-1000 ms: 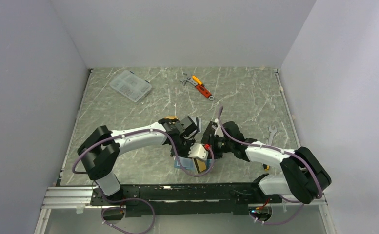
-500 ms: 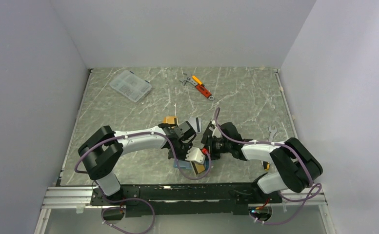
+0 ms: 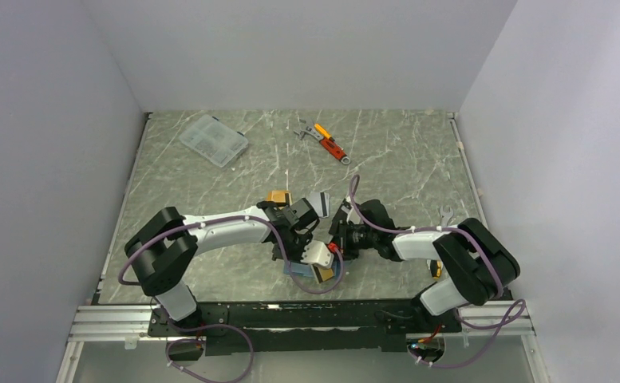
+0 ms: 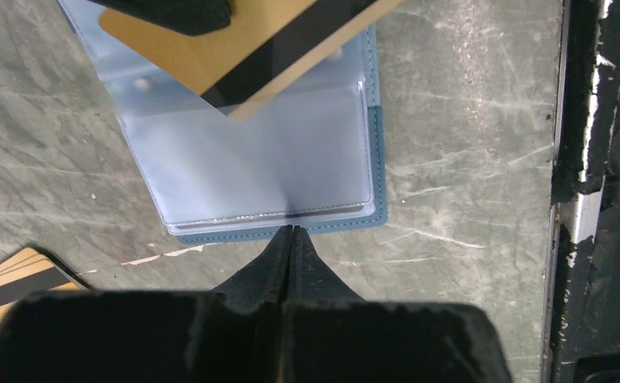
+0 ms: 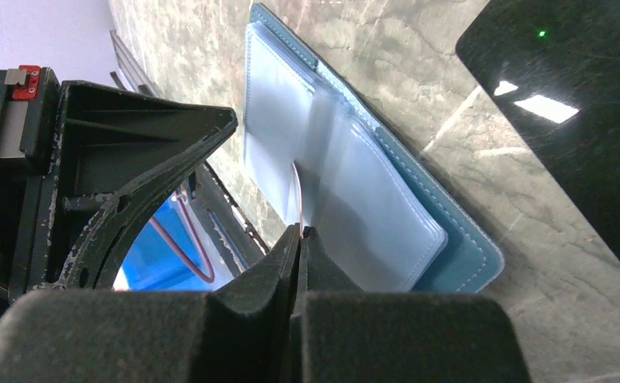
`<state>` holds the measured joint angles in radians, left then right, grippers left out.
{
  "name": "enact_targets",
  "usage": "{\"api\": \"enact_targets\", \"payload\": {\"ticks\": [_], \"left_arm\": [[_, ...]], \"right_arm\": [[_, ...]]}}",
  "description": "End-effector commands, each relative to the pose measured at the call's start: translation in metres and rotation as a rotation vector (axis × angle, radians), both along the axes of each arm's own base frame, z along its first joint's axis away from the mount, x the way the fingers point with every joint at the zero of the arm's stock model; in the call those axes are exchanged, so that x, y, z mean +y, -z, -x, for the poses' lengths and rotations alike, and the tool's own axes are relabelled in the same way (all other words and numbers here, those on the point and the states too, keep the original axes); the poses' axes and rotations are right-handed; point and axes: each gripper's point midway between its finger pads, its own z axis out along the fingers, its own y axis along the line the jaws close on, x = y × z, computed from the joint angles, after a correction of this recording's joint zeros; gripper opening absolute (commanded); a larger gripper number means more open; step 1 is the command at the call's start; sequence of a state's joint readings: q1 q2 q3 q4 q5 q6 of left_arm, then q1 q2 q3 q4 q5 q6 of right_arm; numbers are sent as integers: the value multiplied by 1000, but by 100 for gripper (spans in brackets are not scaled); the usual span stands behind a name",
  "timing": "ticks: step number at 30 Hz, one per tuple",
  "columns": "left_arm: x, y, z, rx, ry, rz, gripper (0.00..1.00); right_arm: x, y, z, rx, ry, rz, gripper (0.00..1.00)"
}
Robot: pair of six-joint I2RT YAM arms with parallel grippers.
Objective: Put the credit cards into the card holder
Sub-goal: Insert the credit card into the card holder.
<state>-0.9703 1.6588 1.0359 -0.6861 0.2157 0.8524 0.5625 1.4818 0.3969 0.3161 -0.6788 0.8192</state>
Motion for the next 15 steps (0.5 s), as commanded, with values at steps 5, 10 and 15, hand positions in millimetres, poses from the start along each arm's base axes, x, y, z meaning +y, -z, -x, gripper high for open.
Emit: {"api": "enact_targets", "payload": {"ticks": [5, 10, 15], "left_arm": [[8, 0, 0, -22, 33, -27, 3], [12, 13, -1, -16, 37, -71, 2], [19, 19, 2, -16, 40, -83, 2]], "right_arm": [[-7, 12, -14, -41, 50, 27, 0], [-5, 17, -18, -36, 59, 29, 0], [-4, 22, -20, -30, 72, 31, 0]]}}
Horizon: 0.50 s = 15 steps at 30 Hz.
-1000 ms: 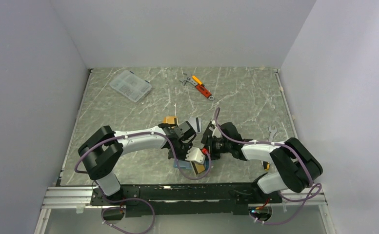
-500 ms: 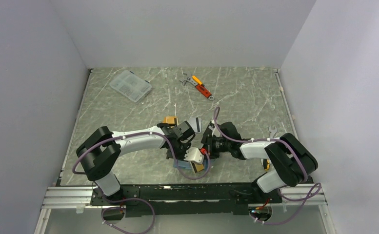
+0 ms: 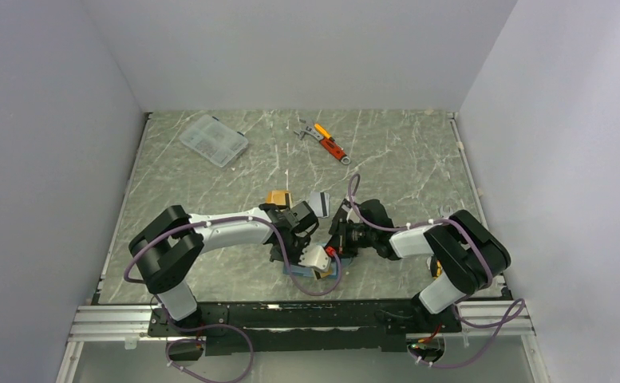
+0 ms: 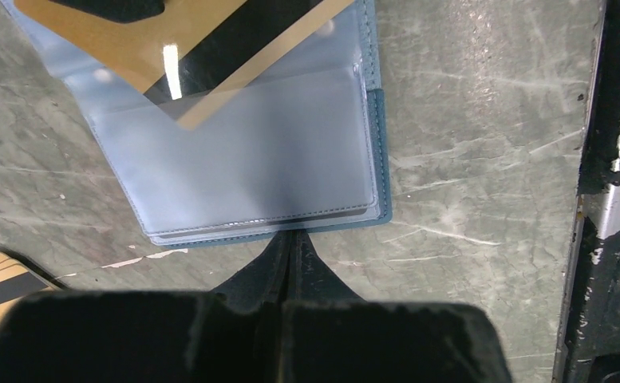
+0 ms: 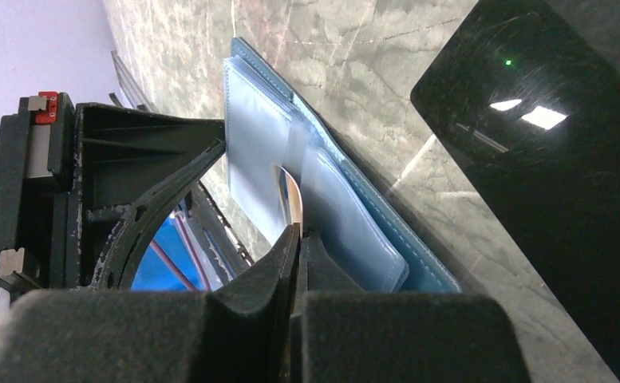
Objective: Put the credit cards into the card holder
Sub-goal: Insert the credit card into the card holder.
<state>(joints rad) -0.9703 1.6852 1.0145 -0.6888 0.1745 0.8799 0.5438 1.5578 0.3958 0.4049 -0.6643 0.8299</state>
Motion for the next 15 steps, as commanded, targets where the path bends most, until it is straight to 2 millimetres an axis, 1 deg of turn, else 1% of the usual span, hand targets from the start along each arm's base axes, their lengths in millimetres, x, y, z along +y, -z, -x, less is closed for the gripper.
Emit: {"api": "enact_targets", "payload": {"ticks": [1, 9, 15], "left_arm": [[8, 6, 4, -1, 21, -22, 2], [6, 12, 16, 29, 35, -20, 2], [10, 20, 35, 69, 76, -30, 2]], "right_arm": [[-4, 12, -8, -23, 42, 32, 0], [-8, 14, -16, -36, 83, 62, 0], [-9, 10, -21, -49, 132, 47, 0]]}}
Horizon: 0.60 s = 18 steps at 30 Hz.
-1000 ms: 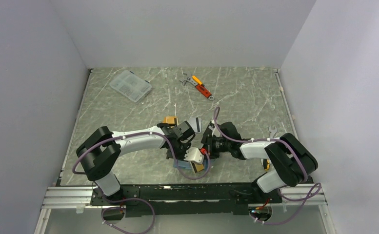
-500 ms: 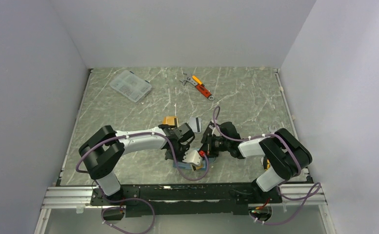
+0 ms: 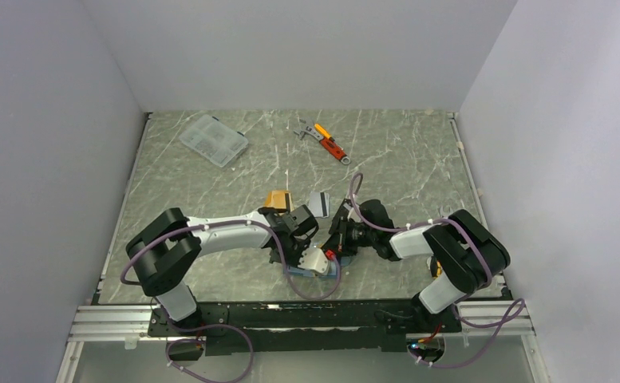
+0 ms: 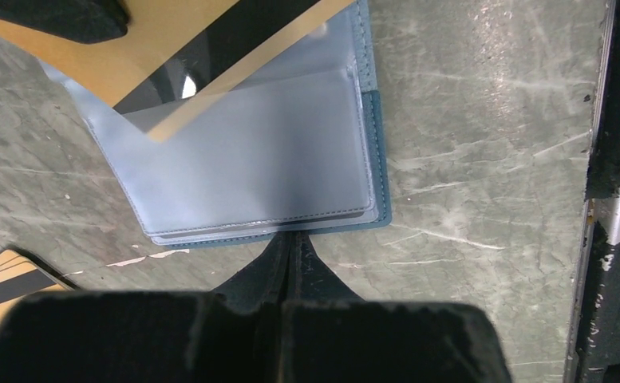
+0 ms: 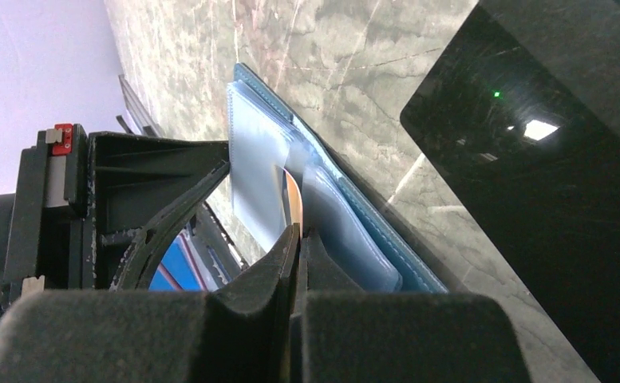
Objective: Put the credit cards into the card holder
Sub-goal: Insert the credit card into the card holder.
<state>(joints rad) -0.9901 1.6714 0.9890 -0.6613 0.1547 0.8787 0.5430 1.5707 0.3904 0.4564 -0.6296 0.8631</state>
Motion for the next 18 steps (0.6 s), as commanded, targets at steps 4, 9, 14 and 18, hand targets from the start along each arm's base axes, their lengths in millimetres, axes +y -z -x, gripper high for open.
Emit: {"api": "enact_targets", "payload": {"ticks": [4, 9, 14, 18], "left_arm": [[13, 21, 41, 119, 73, -41, 2], [9, 21, 53, 148, 93, -27, 1], [1, 17, 63, 173, 117, -8, 2], [-1, 18, 64, 172, 125, -17, 1]], "right_arm": [[-10, 6, -16, -41, 114, 41, 0], [-10, 5, -19, -50, 124, 44, 0], [-13, 5, -17, -47, 144, 46, 0], [-14, 7, -15, -38, 156, 37, 0]]}}
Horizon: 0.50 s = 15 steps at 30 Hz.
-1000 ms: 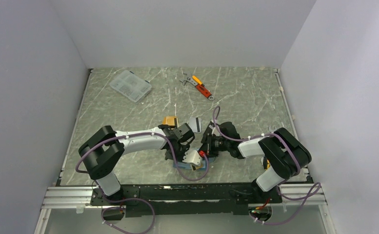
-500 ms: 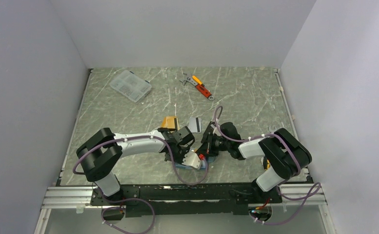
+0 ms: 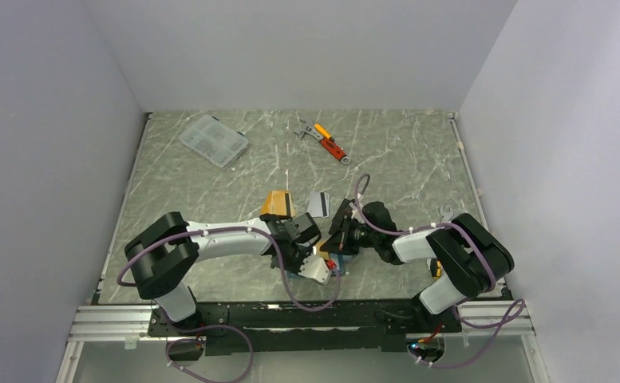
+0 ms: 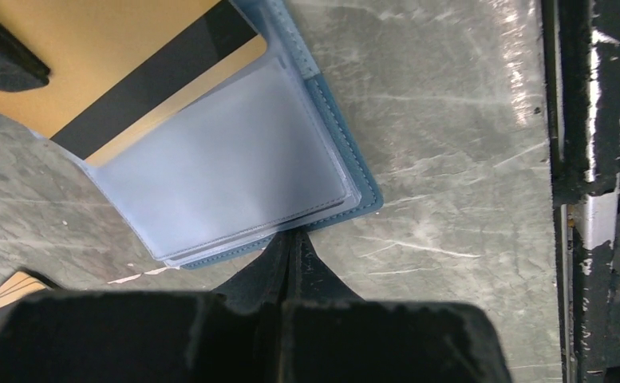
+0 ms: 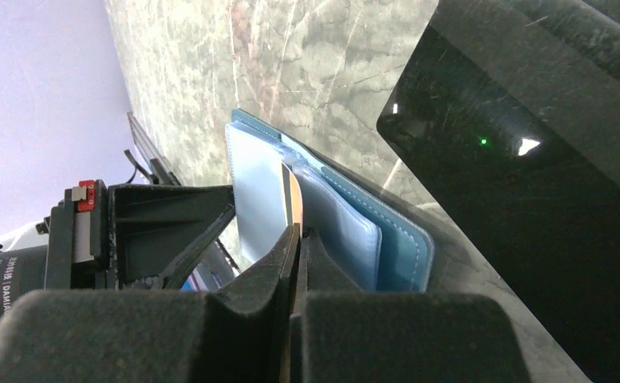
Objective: Put the credit cards into the card holder
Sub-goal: Insert the credit card into the card holder.
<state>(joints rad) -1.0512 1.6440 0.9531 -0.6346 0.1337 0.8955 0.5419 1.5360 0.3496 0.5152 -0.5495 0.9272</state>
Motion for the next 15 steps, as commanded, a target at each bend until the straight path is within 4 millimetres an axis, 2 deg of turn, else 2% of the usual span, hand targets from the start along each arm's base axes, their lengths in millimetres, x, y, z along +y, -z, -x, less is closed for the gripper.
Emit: {"api": "enact_targets", "payload": {"ticks": [1, 6, 10, 15], "left_arm": [[5, 18, 51, 206, 54, -32, 1], [0, 17, 54, 206, 68, -22, 1], [-7, 20, 49, 191, 66, -30, 1], [-4, 25, 44, 164, 62, -44, 1]], "right_arm": [[-8, 10, -5, -15, 60, 36, 0], [-8, 15, -3, -7, 54, 41, 0], [-9, 18, -3, -10, 49, 55, 0], [-7, 25, 6, 8, 8, 62, 0]]}}
